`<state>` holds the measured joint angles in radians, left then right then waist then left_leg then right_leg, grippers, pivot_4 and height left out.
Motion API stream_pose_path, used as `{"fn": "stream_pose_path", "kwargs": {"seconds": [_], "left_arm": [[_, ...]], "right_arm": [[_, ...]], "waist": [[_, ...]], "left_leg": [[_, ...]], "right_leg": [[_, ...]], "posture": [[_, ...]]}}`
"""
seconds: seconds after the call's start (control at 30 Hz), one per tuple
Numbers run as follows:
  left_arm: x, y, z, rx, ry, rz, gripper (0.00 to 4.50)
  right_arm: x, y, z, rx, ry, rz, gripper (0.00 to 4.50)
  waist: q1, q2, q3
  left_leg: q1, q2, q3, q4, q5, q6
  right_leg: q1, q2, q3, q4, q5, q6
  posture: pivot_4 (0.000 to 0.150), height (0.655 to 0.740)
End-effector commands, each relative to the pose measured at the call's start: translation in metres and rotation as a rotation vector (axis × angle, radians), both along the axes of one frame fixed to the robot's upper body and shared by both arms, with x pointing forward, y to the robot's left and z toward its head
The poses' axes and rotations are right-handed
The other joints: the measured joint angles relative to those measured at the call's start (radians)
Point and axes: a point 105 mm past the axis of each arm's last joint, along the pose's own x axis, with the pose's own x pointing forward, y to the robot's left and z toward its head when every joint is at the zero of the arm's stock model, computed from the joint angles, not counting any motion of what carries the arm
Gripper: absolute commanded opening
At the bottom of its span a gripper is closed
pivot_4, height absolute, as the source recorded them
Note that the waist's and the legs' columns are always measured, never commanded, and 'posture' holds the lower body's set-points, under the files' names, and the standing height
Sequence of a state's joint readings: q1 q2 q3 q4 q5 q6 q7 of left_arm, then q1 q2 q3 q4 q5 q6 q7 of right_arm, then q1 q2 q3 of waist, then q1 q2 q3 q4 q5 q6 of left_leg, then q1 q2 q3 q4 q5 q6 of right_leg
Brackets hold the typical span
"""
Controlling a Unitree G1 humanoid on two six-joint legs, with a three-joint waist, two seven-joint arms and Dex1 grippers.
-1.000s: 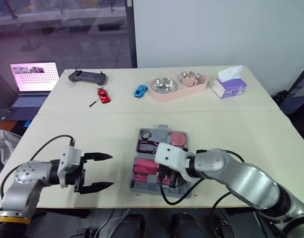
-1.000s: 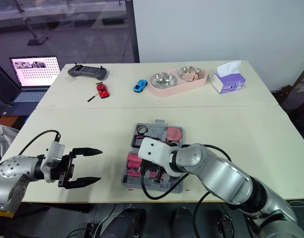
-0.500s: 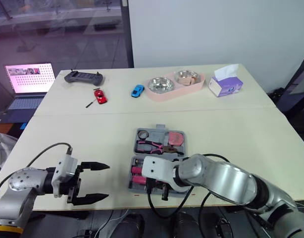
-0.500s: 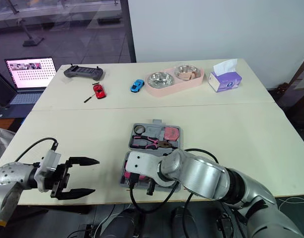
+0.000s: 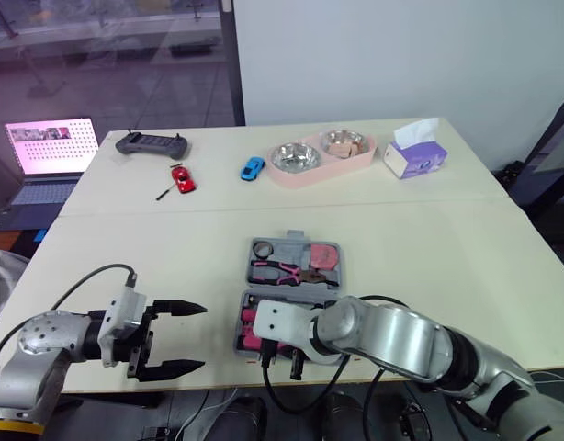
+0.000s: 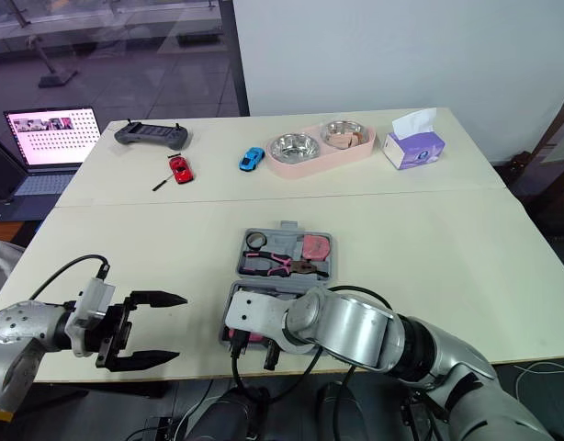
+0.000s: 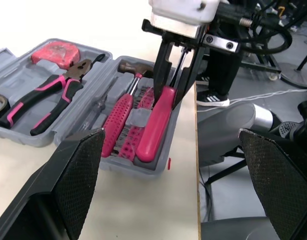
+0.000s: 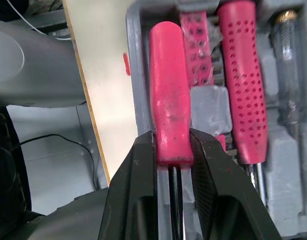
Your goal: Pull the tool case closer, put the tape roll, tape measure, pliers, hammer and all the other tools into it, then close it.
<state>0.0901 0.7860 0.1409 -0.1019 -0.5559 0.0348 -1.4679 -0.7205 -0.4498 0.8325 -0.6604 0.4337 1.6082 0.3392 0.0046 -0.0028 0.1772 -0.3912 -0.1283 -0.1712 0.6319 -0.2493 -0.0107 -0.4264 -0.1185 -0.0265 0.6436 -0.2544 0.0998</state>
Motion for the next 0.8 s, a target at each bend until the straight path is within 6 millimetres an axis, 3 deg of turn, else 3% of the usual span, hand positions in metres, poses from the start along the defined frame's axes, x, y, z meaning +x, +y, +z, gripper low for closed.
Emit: {"fn": "stream_pose_path", "kwargs": {"seconds": [0.03,0.77,0.8], "left_arm": [[0.0014,-0.0014,0.0086,-0.007,-0.034,-0.010,4.50],[0.0032,-0.0015,0.0098,-0.011,-0.043,0.005,4.50],[0.0033,-0.0015,0.0098,-0.011,-0.043,0.006,4.50]], "right_arm": [[0.0002,0.0037,0.0014,0.007,-0.015,0.004,0.39],[0.0060,0.0105,-0.0072,0.010,-0.042,0.013,0.39],[0.0063,0.0105,-0.0071,0.011,-0.045,0.014,0.89]], "waist": [[0.000,0.000,0.000],[-0.017,0.000,0.000],[-0.017,0.000,0.000]], "left_leg": [[0.000,0.000,0.000,0.000,0.000,0.000],[0.001,0.001,0.000,-0.001,0.002,-0.003],[0.001,0.001,0.000,-0.001,0.002,-0.003]], "right_leg": [[0.000,0.000,0.000,0.000,0.000,0.000],[0.000,0.001,0.000,0.001,0.001,-0.002],[0.000,0.001,0.000,0.001,0.001,-0.002]], "posture": [[0.150,0.7370],[0.150,0.7370],[0.150,0.7370]]}}
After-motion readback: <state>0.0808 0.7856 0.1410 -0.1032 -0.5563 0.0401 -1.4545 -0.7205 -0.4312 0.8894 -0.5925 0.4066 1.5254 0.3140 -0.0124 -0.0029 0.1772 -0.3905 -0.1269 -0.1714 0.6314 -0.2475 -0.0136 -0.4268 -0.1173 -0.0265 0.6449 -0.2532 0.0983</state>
